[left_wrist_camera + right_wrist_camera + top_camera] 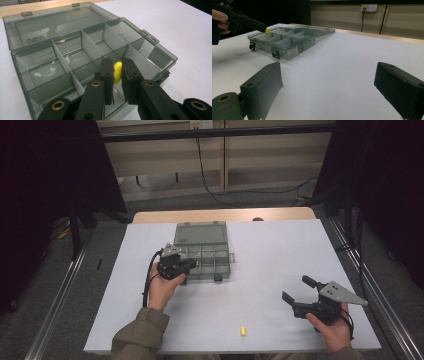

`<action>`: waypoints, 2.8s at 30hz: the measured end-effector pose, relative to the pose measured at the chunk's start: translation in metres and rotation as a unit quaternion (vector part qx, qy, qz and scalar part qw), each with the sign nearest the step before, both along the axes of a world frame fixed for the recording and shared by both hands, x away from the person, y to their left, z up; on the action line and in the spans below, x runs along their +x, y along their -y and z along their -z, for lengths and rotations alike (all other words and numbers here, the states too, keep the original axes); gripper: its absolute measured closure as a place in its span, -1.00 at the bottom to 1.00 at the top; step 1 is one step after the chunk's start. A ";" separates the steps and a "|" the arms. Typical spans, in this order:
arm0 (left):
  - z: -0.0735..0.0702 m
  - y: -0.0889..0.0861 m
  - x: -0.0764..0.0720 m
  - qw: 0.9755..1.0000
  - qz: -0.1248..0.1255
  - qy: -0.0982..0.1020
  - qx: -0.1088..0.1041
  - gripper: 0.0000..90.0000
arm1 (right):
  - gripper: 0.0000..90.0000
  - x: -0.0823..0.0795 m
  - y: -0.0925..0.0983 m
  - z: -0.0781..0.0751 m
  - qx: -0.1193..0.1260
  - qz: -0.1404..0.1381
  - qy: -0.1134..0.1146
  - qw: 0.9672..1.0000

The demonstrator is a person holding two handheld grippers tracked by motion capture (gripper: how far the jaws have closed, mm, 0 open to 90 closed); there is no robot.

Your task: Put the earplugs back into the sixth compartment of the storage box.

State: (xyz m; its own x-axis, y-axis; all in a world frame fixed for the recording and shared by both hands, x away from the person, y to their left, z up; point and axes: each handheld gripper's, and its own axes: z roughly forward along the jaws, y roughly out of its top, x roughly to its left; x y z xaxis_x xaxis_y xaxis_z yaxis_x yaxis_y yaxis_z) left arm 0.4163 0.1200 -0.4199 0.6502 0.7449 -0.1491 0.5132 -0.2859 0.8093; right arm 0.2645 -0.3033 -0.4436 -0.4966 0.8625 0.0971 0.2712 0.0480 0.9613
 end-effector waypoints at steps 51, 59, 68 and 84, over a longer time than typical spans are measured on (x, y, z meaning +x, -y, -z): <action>-0.012 0.020 -0.035 0.998 0.051 -0.008 -0.025 -0.26 | -0.84 -0.001 -0.002 0.000 -0.003 -0.005 0.001 1.000; -0.013 0.029 -0.042 0.997 0.068 -0.011 -0.032 -0.53 | -0.84 -0.001 -0.002 0.000 -0.004 -0.005 0.001 1.000; -0.011 0.035 -0.054 0.994 0.103 -0.008 -0.033 -0.69 | -0.84 -0.001 -0.002 0.000 -0.005 -0.005 0.001 1.000; 0.001 0.053 -0.071 0.989 0.146 -0.009 -0.026 -0.75 | -0.84 -0.001 -0.002 0.000 -0.004 -0.005 0.002 1.000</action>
